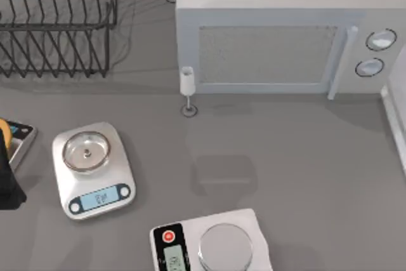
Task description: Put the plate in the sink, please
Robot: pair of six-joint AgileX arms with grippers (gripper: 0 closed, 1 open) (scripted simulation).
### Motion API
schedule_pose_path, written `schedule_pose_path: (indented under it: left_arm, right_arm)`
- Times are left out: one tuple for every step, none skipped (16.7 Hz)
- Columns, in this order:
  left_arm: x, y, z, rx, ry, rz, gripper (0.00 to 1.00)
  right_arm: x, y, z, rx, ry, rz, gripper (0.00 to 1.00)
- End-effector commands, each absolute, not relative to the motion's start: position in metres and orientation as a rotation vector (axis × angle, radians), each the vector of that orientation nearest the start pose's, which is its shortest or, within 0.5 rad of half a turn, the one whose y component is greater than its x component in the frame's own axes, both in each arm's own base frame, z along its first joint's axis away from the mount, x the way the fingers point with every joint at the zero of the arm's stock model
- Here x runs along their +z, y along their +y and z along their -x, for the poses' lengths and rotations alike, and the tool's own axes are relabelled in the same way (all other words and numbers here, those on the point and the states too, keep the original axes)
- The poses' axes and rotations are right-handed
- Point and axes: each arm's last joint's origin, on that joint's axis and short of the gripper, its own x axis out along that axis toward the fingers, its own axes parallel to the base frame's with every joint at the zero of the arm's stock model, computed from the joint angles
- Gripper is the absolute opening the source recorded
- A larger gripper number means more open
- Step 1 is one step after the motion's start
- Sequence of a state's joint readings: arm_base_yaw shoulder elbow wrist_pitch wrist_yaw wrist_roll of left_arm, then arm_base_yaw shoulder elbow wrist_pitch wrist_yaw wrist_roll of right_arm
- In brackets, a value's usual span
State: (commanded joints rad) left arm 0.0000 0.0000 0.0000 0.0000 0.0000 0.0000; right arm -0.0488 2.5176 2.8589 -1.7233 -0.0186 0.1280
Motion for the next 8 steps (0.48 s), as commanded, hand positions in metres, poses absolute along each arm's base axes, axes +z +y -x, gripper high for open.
schedule_pose_path:
  left_arm:
    - [0.160, -0.001, -0.106, 0.000, 0.000, 0.000, 1.00]
    - [0.160, -0.001, -0.106, 0.000, 0.000, 0.000, 1.00]
    - [0.160, -0.001, -0.106, 0.000, 0.000, 0.000, 1.00]
    - [0.160, -0.001, -0.106, 0.000, 0.000, 0.000, 1.00]
    - [0.160, -0.001, -0.106, 0.000, 0.000, 0.000, 1.00]
    - [0.160, -0.001, -0.106, 0.000, 0.000, 0.000, 1.00]
    - [0.160, -0.001, -0.106, 0.000, 0.000, 0.000, 1.00]
    - [0.160, -0.001, -0.106, 0.000, 0.000, 0.000, 1.00]
  right_arm:
    - [0.273, -0.022, -0.479, -0.074, 1.431, -0.107, 0.00]
    - [0.254, -0.027, -0.485, -0.053, 1.477, -0.072, 0.00]
    - [0.238, -0.030, -0.489, -0.035, 1.514, -0.045, 0.00]
    - [0.226, -0.032, -0.492, -0.020, 1.544, -0.024, 0.00]
    - [0.219, -0.033, -0.494, -0.011, 1.562, -0.011, 0.00]
    - [0.217, -0.033, -0.494, -0.009, 1.567, -0.007, 0.00]
    - [0.217, -0.033, -0.494, -0.009, 1.567, -0.007, 0.00]
    - [0.217, -0.033, -0.494, -0.009, 1.567, -0.007, 0.00]
